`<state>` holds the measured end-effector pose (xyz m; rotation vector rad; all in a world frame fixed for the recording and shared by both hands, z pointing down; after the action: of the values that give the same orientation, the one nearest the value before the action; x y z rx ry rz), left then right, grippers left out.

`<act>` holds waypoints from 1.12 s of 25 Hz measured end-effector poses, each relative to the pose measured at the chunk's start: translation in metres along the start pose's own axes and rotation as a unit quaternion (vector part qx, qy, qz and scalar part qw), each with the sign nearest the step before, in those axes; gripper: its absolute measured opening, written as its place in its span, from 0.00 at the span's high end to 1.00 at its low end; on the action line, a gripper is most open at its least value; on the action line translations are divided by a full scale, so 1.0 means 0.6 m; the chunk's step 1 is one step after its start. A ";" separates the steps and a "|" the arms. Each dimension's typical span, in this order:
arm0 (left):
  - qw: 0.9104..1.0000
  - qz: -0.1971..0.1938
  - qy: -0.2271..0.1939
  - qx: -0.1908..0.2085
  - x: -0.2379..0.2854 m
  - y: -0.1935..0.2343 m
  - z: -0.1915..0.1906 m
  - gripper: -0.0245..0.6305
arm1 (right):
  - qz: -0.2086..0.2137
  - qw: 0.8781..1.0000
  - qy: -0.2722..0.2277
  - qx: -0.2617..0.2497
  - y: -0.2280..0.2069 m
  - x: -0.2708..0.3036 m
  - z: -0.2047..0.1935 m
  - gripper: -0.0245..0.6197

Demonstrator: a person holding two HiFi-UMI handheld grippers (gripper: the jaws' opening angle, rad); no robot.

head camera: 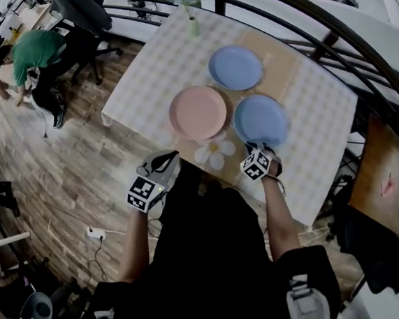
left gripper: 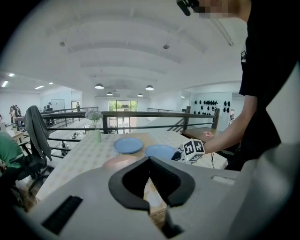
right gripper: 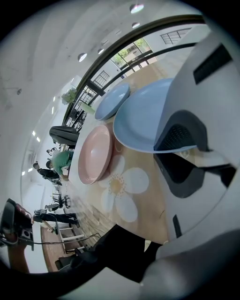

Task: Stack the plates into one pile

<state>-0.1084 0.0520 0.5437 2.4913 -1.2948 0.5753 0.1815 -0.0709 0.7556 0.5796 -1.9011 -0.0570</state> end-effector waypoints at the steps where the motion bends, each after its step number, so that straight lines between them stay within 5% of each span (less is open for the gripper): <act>1: 1.000 -0.001 0.000 0.001 0.000 0.000 0.002 0.96 | -0.004 1.000 -0.001 -0.002 -0.003 -0.005 0.003 0.94; 28: 0.999 -0.035 -0.012 0.022 0.012 0.063 0.040 0.96 | -0.061 0.998 0.008 0.007 -0.077 -0.054 0.050 0.94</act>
<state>-0.1305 0.0158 0.5281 2.5751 -1.2112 0.5670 0.1808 -0.1047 0.7016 0.7041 -1.8511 -0.1172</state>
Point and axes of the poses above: the fingertips, and each gripper's own axes: x forward along the fingers, y to its left, z out of its top, the point moved 7 cm from there along -x, backward along the fingers, and after that the axes turned 2 degrees about y, right-handed, at the moved point
